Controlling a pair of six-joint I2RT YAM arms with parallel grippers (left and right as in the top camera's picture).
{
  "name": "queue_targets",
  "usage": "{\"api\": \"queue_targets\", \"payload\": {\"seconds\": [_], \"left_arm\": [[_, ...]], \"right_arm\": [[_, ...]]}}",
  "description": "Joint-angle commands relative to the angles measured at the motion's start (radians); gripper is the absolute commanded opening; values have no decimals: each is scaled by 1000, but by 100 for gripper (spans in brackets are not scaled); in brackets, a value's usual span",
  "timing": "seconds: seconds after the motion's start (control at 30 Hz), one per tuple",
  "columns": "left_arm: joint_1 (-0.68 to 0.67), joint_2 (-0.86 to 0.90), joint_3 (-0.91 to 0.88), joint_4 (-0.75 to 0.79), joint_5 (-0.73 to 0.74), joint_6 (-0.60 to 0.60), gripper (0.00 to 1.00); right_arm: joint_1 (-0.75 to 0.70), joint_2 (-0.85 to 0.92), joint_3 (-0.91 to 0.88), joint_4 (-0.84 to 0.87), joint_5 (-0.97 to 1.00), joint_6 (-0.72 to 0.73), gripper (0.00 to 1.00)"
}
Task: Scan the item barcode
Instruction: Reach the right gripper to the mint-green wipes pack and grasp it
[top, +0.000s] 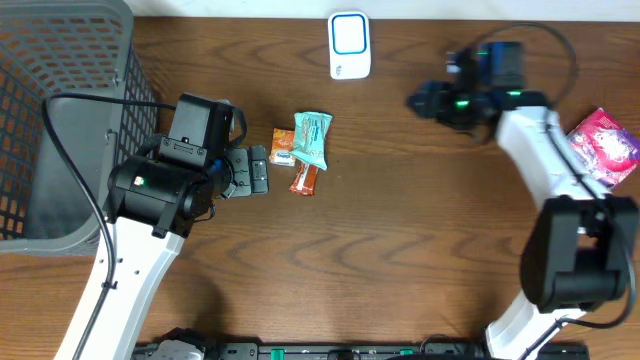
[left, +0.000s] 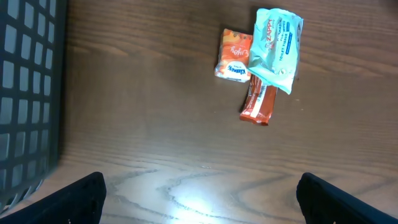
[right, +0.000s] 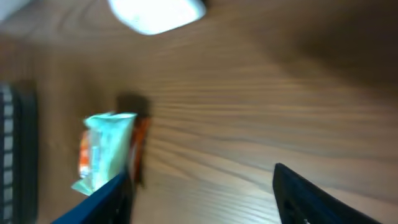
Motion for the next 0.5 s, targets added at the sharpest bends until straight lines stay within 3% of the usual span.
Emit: {"api": "queue_targets", "payload": {"seconds": [0.0,0.2,0.47], "left_arm": [[5,5,2,-3,-9,6,98],[5,5,2,-2,-9,6,98],[5,5,2,-2,-9,6,98]], "right_arm": [[126,55,-6,64,31,76,68],[281,153,-6,251,31,238,57],[359,237,-6,296,16,275,58]]}}
